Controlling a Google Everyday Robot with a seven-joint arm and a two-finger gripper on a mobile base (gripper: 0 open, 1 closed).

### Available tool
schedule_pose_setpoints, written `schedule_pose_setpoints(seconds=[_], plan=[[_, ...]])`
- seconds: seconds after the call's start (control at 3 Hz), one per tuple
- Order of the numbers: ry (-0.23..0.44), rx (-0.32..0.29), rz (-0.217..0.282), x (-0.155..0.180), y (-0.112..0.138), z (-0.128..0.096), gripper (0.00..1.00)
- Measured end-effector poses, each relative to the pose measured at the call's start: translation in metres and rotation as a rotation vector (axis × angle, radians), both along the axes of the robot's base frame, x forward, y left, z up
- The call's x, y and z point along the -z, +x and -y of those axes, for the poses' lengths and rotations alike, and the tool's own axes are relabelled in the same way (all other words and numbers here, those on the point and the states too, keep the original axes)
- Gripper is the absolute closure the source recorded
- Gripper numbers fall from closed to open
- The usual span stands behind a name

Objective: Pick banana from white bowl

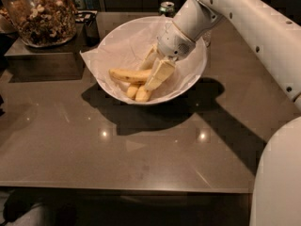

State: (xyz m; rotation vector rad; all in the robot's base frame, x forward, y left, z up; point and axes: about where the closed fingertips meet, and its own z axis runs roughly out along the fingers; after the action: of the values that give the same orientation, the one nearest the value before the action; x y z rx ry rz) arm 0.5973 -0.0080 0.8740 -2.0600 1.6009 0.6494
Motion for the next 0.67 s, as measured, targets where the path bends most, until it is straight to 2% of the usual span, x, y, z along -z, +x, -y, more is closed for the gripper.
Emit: schedule_pose_setpoints(seconds=[0.33,0.67], plan=[[0.009,0.018,0.022,-0.007,-0.001,0.005,1.0],[0.029,0.059,0.064,-0.022,-0.006,0.016,1.0]])
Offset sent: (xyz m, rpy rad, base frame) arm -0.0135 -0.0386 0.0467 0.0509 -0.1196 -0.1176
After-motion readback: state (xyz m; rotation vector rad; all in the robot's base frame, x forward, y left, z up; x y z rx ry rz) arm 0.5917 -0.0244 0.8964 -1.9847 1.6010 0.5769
